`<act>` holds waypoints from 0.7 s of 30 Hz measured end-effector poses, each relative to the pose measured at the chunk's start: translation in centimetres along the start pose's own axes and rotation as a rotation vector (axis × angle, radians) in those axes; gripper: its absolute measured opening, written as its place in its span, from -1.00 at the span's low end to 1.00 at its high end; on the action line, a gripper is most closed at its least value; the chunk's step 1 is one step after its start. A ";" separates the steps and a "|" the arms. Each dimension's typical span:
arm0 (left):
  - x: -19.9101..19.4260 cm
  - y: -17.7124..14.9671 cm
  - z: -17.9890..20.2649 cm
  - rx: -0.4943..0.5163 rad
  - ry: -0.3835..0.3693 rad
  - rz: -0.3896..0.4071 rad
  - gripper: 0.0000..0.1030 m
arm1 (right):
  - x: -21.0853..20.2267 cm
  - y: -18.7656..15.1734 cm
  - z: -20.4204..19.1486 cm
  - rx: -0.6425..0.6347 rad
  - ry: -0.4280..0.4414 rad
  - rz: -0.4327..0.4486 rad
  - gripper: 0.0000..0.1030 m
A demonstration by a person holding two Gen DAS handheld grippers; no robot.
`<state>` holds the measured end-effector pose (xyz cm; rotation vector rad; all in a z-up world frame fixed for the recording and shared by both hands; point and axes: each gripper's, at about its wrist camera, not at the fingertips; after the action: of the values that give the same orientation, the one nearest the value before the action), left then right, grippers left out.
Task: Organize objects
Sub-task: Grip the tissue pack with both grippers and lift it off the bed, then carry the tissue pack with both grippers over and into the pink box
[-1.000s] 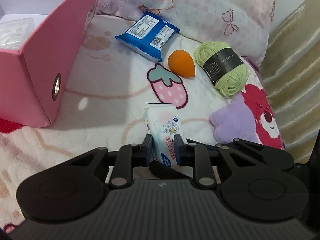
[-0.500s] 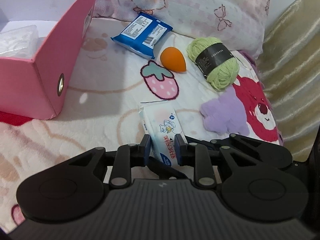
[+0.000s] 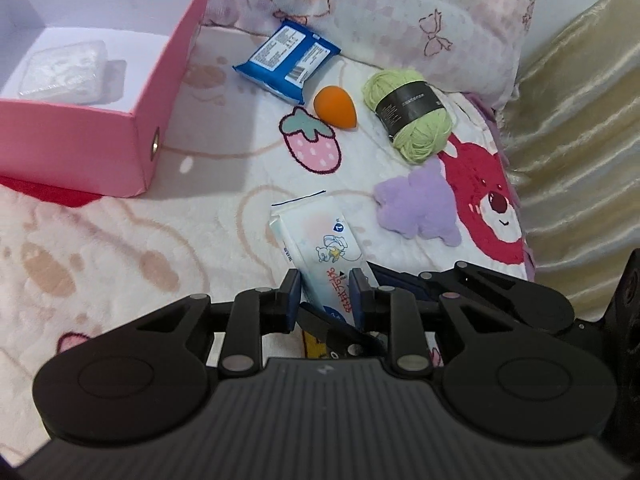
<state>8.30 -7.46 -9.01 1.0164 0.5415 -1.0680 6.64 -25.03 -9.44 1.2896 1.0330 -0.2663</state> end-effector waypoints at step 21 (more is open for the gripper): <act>-6.3 -0.7 0.0 -0.014 0.014 0.052 -0.54 | -3.7 1.9 -4.1 -0.076 -0.007 0.032 -0.05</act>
<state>5.03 -4.61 -4.36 1.0212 0.5301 -1.0111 3.97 -22.16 -5.11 1.2346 1.0064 -0.2049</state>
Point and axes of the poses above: each gripper's, at about its wrist camera, not at the fingertips, and x roughly the way its jaws point, z to its right, y to its top, and after that the axes turned 1 degree about -x, right-handed
